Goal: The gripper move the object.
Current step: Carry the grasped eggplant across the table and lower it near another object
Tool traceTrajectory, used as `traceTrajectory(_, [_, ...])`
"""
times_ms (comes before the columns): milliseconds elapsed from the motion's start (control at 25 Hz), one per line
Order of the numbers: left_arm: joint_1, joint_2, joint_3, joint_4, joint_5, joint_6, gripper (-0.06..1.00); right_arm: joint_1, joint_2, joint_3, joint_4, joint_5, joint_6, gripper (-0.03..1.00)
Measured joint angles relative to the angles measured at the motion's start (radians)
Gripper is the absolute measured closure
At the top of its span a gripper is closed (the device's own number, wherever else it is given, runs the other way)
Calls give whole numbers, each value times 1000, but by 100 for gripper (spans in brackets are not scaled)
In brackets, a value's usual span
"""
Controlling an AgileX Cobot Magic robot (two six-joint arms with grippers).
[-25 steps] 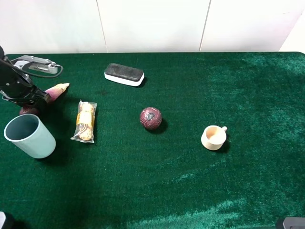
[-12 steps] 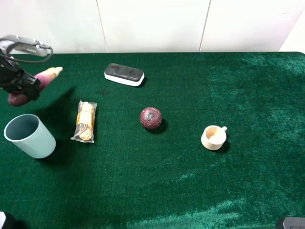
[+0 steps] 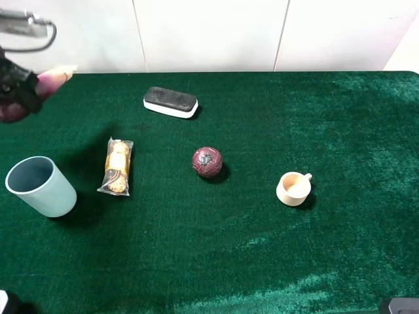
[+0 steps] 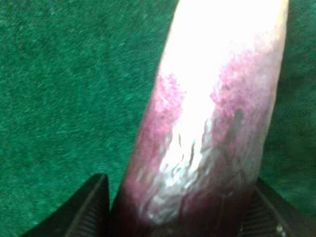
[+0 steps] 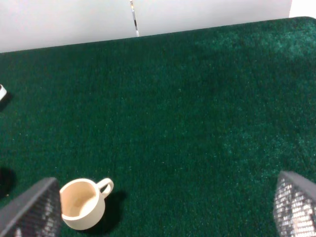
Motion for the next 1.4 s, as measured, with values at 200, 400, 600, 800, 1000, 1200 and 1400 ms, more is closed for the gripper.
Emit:
traceTrajectory(200, [-49,0,-102,-41,96,0,39,0,0,0,0,0,0,32])
traceTrajectory(400, [-162,0,-153,-41,103,-42,39,0,0,0,0,0,0,32])
traceTrajectory(600, [-279,0,-182,0,97,-128,39,0,0,0,0,0,0,32])
traceTrajectory(800, [-376,2,-193,12,62,-191,39,0,0,0,0,0,0,32])
traceTrajectory(1000, [-461,3,-193,13,3,-245,39,0,0,0,0,0,0,32])
traceTrajectory(1200, [-542,54,-227,13,-29,-302,39,0,0,0,0,0,0,32])
traceTrajectory(1400, [-615,177,-348,13,-30,-335,39,0,0,0,0,0,0,32])
